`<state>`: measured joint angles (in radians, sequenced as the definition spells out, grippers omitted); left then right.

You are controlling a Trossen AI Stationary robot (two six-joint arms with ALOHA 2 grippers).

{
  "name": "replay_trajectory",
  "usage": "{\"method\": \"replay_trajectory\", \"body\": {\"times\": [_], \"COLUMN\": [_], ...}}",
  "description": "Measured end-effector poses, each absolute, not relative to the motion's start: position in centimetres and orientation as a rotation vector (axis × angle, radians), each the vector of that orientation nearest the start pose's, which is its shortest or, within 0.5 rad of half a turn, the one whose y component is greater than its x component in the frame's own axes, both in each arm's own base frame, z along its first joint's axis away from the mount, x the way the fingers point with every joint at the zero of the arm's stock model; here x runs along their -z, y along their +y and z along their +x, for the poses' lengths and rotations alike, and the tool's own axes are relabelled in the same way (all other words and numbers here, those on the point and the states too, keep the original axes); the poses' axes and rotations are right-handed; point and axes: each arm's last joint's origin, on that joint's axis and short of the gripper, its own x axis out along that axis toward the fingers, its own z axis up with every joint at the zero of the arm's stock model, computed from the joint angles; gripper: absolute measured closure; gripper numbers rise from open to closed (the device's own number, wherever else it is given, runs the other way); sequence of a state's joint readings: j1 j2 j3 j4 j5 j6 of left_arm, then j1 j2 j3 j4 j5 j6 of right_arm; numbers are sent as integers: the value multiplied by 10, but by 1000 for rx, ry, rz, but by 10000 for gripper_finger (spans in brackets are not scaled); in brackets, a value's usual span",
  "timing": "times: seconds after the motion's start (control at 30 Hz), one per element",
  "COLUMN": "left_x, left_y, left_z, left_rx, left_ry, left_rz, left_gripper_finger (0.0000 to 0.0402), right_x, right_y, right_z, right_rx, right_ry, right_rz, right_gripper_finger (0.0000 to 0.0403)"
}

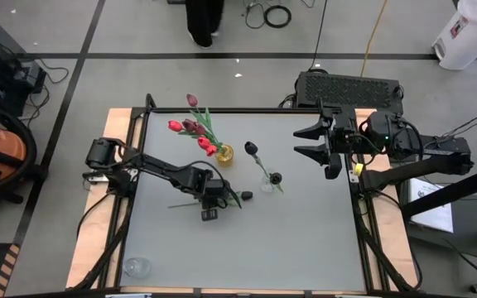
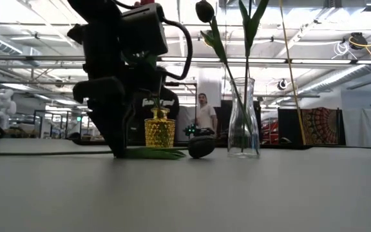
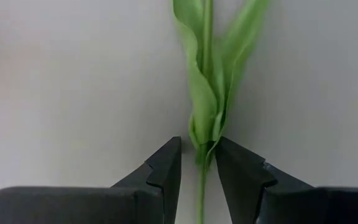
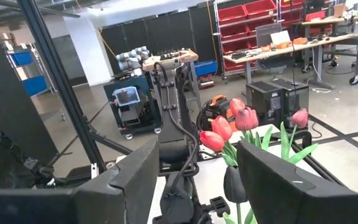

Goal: Sort flowers into vase by color
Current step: Put the black flower into the transparent vase

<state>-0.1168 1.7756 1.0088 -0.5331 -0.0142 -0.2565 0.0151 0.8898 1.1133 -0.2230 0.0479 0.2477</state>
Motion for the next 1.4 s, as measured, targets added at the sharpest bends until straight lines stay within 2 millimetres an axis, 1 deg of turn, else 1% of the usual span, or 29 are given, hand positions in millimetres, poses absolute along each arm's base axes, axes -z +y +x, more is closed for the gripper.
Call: {"method": "replay_trajectory", "body": {"times": [0.4, 0.5, 0.63, 0.67, 1.0, 1.1, 1.17, 1.4], "left_x": [-140, -140, -140, -140, -141, -144, -151, -191], "left_y": [-37, -37, -38, -38, -38, -40, -41, -53], "left_z": [316, 316, 316, 316, 316, 314, 313, 313], "left_rx": [-78, -76, -80, -86, -106, -112, -117, -100], "left_ry": [1305, 1305, 1305, 1305, 1301, 1294, 1284, 1179], "left_rz": [-137, -139, -164, -171, -179, -166, -153, -121], "left_gripper_finger": [297, 320, 382, 389, 398, 399, 399, 401], "right_x": [-422, -422, -422, -422, -422, -422, -422, -422], "right_y": [1, 1, 1, 1, 1, 1, 1, 1], "right_z": [176, 176, 176, 176, 176, 176, 176, 176], "right_rx": [33, 33, 33, 33, 33, 33, 33, 42], "right_ry": [-5, -5, -5, -5, -5, -5, -5, -6], "right_rz": [250, 250, 250, 250, 250, 250, 250, 245], "right_gripper_finger": [193, 193, 193, 193, 193, 193, 193, 193]}}
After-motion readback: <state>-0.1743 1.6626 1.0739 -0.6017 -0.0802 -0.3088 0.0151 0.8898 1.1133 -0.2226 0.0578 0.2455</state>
